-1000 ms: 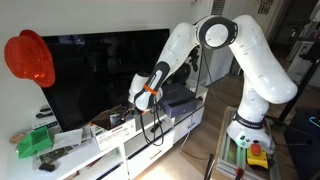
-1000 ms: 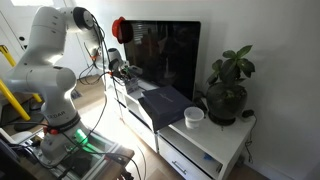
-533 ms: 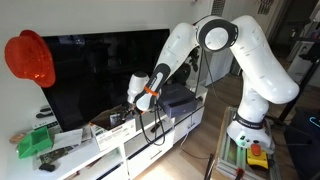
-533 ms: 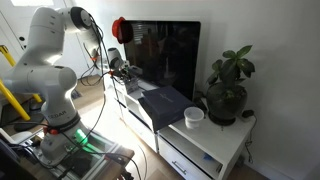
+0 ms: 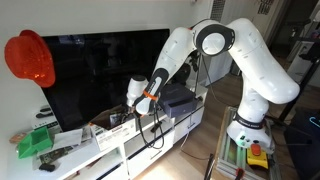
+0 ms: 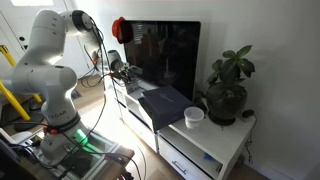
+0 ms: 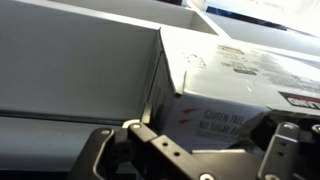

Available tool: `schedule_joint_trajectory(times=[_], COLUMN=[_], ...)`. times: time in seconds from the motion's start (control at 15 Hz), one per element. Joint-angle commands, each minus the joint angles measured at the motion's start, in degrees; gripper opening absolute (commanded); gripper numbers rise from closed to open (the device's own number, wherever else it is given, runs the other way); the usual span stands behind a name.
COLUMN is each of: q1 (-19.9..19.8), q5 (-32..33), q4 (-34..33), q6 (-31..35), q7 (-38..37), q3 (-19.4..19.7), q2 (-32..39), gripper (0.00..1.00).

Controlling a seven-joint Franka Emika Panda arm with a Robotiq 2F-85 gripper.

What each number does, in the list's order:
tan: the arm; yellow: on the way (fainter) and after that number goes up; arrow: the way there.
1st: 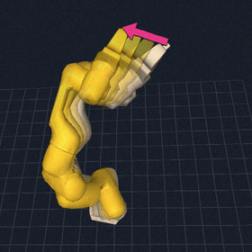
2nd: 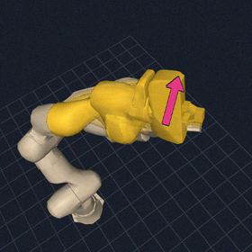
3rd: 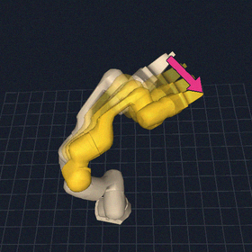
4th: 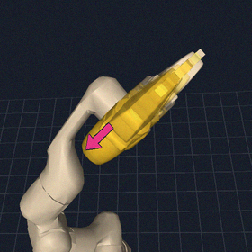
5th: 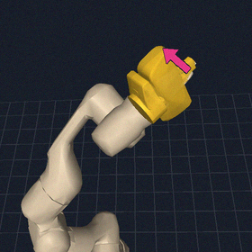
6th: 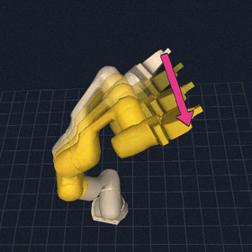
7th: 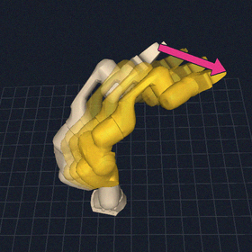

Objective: Put the snack pack in the box and then move the box to the right a bit

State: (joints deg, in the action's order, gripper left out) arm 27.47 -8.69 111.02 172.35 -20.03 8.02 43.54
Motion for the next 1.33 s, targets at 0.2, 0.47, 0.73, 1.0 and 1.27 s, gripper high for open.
schedule_joint_trajectory(times=[0.2, 0.47, 0.73, 1.0, 1.27], q1=[2.64, 3.44, 5.16, 10.0, 15.55], q5=[1.08, 0.97, 0.6, 0.62, 0.82], q4=[-0.1, 1.28, 2.81, 4.74, 6.31], q6=[-0.08, 0.0, -0.26, 0.23, -0.93], q7=[-5.05, -6.13, -8.9, -12.79, -15.85], q3=[4.81, 7.19, 10.24, 15.04, 20.22], q2=[0.01, -0.47, -0.96, -1.78, -1.83], gripper=[0.38, 0.19, 0.02, 0.04, 0.03])
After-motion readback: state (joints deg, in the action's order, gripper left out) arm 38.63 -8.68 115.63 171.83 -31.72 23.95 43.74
